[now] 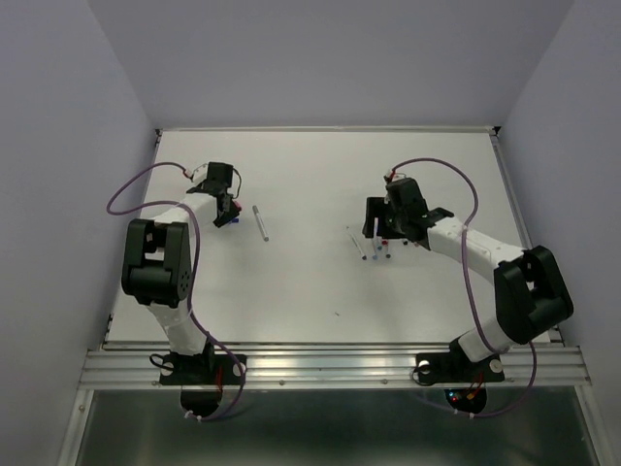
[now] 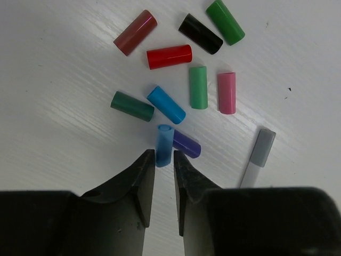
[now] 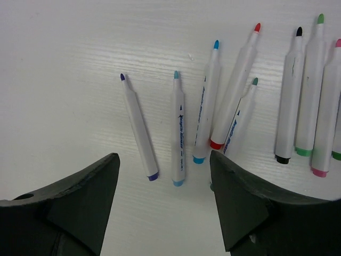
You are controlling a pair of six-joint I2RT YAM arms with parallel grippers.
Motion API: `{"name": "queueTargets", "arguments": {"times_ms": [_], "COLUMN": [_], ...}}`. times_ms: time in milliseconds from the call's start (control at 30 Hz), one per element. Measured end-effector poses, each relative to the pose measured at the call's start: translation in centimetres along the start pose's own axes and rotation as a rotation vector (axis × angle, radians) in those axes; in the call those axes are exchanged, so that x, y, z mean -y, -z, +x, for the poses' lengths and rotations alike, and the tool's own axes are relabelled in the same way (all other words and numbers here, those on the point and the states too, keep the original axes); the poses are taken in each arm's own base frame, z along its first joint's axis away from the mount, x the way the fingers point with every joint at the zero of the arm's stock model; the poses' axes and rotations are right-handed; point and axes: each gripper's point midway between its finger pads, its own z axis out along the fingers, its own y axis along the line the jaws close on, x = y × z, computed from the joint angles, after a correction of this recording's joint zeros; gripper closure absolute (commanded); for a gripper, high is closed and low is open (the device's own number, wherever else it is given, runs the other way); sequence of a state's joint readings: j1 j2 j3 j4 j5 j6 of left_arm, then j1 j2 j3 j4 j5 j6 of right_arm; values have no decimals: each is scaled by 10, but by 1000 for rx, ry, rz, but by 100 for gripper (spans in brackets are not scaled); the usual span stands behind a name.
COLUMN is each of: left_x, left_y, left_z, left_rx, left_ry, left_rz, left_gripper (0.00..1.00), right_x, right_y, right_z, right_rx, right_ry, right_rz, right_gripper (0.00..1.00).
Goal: Open the pen caps
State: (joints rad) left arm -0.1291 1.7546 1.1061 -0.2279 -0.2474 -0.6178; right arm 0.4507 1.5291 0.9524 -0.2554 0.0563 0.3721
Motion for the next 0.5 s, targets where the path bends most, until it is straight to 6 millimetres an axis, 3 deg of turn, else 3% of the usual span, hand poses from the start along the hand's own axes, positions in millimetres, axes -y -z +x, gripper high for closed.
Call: {"name": "queueTargets", "arguments": {"times_ms": [33,67,100,267,500], "left_x": [-1,-1,-2,-3,0], "left_y": [-1,-3,-4,-7,-2], "left_z": [1,3,4,7,4], "left_rx": [-3,-9,-13,-20,-16], "left_ry": [-1,-3,-4,-5,-3], "left_rz": [-4,-7,-10,-15,-1], "left_gripper": [61,58,52,46,29], "right_x": [-1,-2,-3,-7,-20], "right_y": [2,5,7,18,25], "right_z": [-2,-5,-8,-18,-28], "right_rx": [8,18,27,67,103], "right_ry": [-1,-1,4,3,7], "right_rz": [-3,-8,-13,-33,-97], "right_gripper": [12,9,9,7,3]}}
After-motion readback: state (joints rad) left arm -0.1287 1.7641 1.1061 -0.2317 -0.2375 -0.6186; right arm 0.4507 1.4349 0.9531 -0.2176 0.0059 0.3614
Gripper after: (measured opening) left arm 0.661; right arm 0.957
